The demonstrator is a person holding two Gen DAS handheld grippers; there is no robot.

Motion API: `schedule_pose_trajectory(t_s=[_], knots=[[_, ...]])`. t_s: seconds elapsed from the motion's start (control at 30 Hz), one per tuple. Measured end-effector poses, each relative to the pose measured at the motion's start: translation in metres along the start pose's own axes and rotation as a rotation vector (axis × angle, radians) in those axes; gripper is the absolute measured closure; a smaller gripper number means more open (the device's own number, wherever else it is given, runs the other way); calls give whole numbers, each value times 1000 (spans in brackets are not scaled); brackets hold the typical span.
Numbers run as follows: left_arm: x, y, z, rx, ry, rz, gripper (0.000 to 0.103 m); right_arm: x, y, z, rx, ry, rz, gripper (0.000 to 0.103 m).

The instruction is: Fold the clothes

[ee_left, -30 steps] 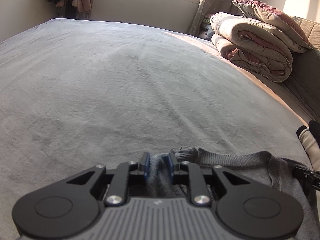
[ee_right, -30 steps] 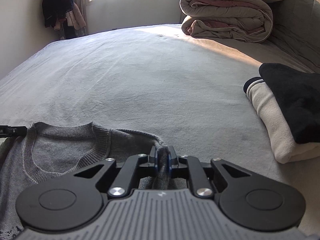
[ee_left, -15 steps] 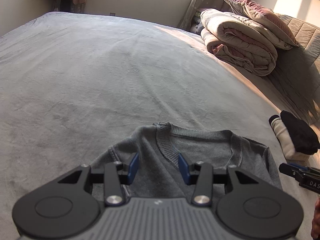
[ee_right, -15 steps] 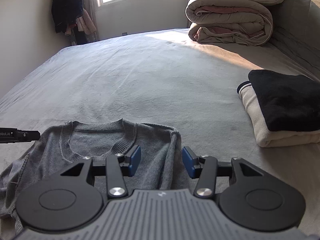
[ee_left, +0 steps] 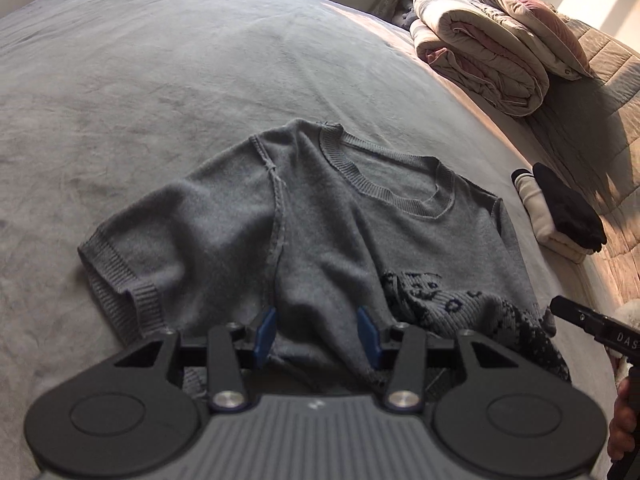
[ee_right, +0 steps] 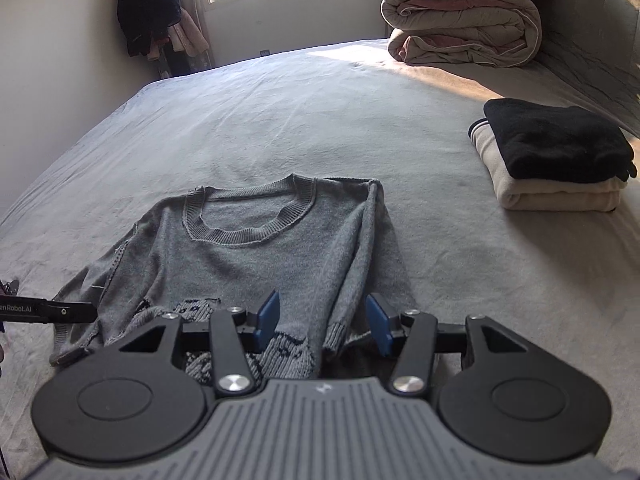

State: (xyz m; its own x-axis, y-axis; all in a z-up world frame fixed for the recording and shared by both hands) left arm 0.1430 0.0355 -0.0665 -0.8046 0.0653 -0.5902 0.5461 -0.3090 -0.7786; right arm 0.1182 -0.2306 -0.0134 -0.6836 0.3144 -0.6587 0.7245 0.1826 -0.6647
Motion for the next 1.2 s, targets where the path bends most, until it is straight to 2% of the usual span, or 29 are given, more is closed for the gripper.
schedule_pose_trajectory(t_s=[0.1, 0.3, 0.33, 0.47, 0.53, 0.6, 0.63, 0.77, 0.83, 0.93, 0.97, 1.0, 1.03, 1.07, 1.1, 1.2], knots=[[18, -4, 4, 30, -47, -12, 56, 11, -8, 8, 1, 32, -17, 50], [52, 13, 18, 228, -176, -61, 59, 33, -13, 27, -12, 167, -90, 50], [56, 18, 20, 240, -187, -73, 59, 36, -12, 31, -20, 196, -107, 50], [57, 20, 25, 259, -186, -56, 59, 41, -12, 37, -47, 270, -175, 50], [55, 21, 28, 273, -193, -77, 65, 39, -11, 38, -35, 281, -193, 50], [55, 22, 35, 302, -182, -107, 77, 39, -14, 36, -35, 272, -208, 50], [56, 21, 41, 321, -168, -119, 79, 39, -16, 35, -36, 266, -216, 50], [60, 18, 52, 294, -97, -113, 87, 51, -23, 34, -23, 245, -251, 50], [63, 15, 51, 282, -94, -103, 92, 58, -25, 37, -15, 249, -263, 50], [62, 9, 50, 265, -91, -74, 97, 69, -26, 38, -51, 307, -286, 50], [61, 6, 50, 256, -87, -62, 97, 71, -26, 35, -63, 313, -285, 52], [60, 4, 50, 249, -83, -52, 98, 72, -24, 32, -77, 318, -283, 61], [58, 0, 50, 244, -82, -43, 98, 74, -23, 30, -93, 334, -286, 77], [56, -5, 50, 238, -78, -32, 98, 74, -22, 29, -112, 365, -291, 88], [53, -11, 50, 233, -74, -20, 99, 71, -23, 27, -125, 380, -284, 94], [39, -32, 49, 215, -44, 39, 99, 56, -34, 21, -142, 371, -220, 94]])
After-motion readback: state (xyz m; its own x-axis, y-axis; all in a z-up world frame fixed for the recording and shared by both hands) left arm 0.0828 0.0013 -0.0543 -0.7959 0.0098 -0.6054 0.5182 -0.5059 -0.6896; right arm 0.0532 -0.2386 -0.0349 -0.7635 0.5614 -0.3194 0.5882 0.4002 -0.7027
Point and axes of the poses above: each gripper's, at about its wrist camera, not at the fingertips, and y roughly the way its jaws point, z to its right, x to its underside, the point moved 8 cm from there along y, roughly the way its jaws point, and after that the axes turned 12 degrees about y, right-handed, at the moved point
